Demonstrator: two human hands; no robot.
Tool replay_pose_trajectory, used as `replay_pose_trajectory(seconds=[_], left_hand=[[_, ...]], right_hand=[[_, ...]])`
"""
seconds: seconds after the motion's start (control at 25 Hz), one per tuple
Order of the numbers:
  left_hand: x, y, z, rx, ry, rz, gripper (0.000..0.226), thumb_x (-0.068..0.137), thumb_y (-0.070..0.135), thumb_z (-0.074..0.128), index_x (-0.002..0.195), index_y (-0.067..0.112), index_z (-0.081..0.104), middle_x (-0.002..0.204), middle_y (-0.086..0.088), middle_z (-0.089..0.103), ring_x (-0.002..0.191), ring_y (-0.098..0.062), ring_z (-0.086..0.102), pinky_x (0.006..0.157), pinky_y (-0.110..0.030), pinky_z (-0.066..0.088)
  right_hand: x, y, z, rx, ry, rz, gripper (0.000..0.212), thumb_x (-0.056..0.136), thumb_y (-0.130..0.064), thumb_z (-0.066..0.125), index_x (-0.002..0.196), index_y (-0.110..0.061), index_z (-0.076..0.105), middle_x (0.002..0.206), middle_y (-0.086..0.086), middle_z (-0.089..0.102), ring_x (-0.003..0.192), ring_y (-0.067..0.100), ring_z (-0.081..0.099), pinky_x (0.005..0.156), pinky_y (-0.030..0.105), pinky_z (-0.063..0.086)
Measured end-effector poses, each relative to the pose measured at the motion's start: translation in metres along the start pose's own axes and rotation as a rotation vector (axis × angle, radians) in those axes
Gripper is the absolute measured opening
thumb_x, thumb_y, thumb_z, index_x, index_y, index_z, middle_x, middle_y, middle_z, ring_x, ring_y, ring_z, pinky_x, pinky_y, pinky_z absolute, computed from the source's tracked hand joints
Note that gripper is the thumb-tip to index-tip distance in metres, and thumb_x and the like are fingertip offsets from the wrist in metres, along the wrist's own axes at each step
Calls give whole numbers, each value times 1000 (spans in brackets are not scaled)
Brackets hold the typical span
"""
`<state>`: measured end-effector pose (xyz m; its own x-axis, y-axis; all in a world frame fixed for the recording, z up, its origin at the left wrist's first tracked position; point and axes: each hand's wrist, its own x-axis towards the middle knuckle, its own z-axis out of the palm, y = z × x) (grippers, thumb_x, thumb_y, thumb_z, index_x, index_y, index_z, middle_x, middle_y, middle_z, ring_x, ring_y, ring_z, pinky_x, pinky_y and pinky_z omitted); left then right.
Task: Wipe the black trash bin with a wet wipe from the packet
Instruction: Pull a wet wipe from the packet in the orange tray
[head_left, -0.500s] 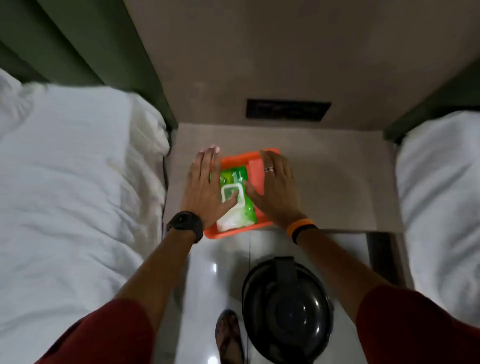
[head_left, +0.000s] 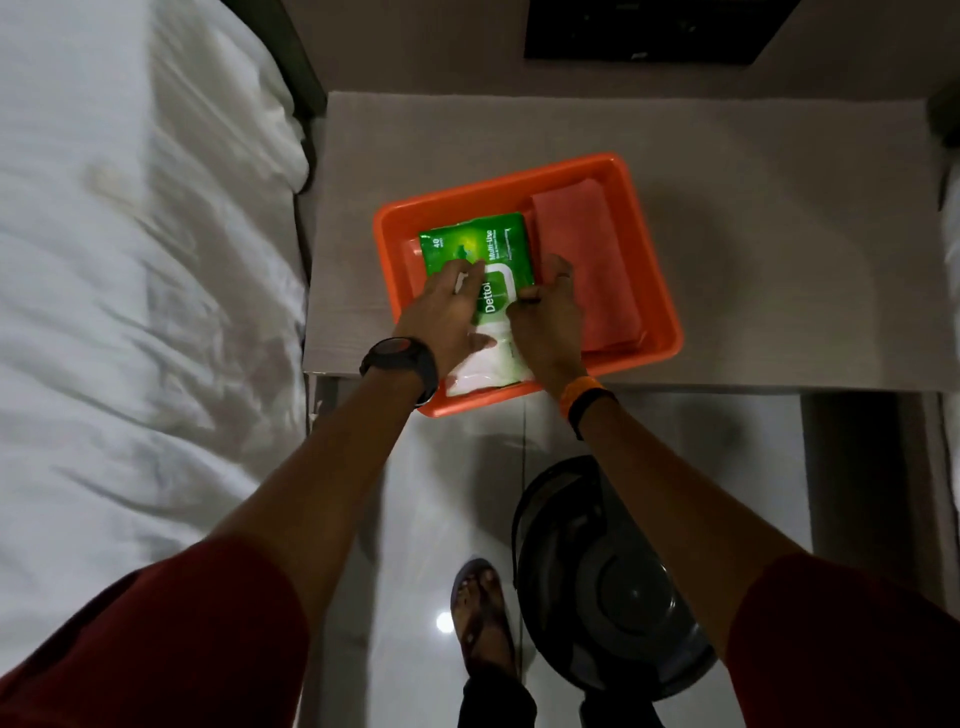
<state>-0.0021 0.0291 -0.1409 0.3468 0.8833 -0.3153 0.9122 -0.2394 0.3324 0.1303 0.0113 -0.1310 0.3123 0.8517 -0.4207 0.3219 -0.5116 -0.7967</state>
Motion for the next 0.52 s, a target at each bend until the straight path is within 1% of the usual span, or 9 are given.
replay_pose_trajectory(seconds=[0.12, 0.16, 0.24, 0.28, 0.32, 0.36, 0.44, 0.48, 0.52], left_hand=[[12, 1, -1, -1, -13, -4, 99, 75, 28, 83, 152, 9, 24, 153, -14, 31, 137, -37, 38, 108, -46, 46], [14, 2, -2, 5, -22, -8, 102, 73, 29, 85, 152, 9, 24, 152, -14, 33, 134, -37, 42, 106, -46, 48], [16, 3, -4, 18, -24, -17, 108, 68, 31, 88, 152, 8, 23, 151, -14, 35, 129, -38, 47, 103, -47, 50], [15, 4, -4, 0, -9, -25, 110, 67, 30, 89, 151, 7, 22, 151, -15, 36, 129, -38, 48, 103, -46, 50], [13, 5, -5, -50, 4, -42, 109, 66, 29, 90, 150, 7, 24, 150, -15, 39, 128, -38, 49, 103, -45, 49], [11, 5, -6, -119, 18, -67, 106, 65, 25, 90, 148, 8, 26, 147, -14, 43, 126, -37, 52, 101, -45, 51], [7, 5, -10, -263, 54, -134, 96, 66, 13, 88, 142, 11, 29, 138, -14, 53, 113, -39, 60, 90, -44, 55], [4, 4, -11, -323, 65, -164, 92, 66, 6, 85, 140, 11, 29, 132, -15, 57, 106, -40, 63, 84, -43, 56], [2, 4, -12, -376, 79, -190, 89, 67, 0, 80, 140, 11, 29, 126, -16, 60, 102, -41, 64, 79, -42, 56]], right_hand=[[5, 2, -1, 36, 10, 1, 64, 78, 9, 52, 138, -11, 44, 103, 2, 69, 78, 5, 62, 73, 12, 51], [5, 2, 0, 62, 1, -5, 62, 78, 10, 50, 136, -11, 45, 102, -1, 68, 80, 5, 63, 74, 13, 52], [7, 0, 5, 107, -16, -17, 56, 81, 12, 48, 134, -7, 47, 114, 2, 66, 90, 11, 64, 84, 19, 54], [10, -1, 7, 124, -31, -32, 54, 84, 12, 47, 135, -5, 47, 117, 2, 63, 90, 8, 62, 84, 12, 52], [13, -2, 7, 129, -49, -39, 51, 86, 11, 48, 135, -5, 48, 114, -1, 61, 87, 3, 60, 80, 5, 49], [15, 0, 6, 132, -68, -46, 49, 87, 10, 48, 133, -6, 50, 109, -2, 61, 85, 1, 59, 77, 2, 48], [14, 4, 3, 56, -92, -71, 50, 82, 13, 46, 127, -6, 57, 107, 5, 65, 90, 11, 62, 85, 13, 52], [13, 7, 0, -17, -91, -93, 51, 79, 13, 47, 125, -5, 60, 112, 12, 65, 93, 15, 60, 89, 15, 50], [13, 10, -1, -91, -93, -118, 51, 78, 10, 53, 125, -6, 62, 118, 15, 62, 94, 15, 57, 89, 13, 48]])
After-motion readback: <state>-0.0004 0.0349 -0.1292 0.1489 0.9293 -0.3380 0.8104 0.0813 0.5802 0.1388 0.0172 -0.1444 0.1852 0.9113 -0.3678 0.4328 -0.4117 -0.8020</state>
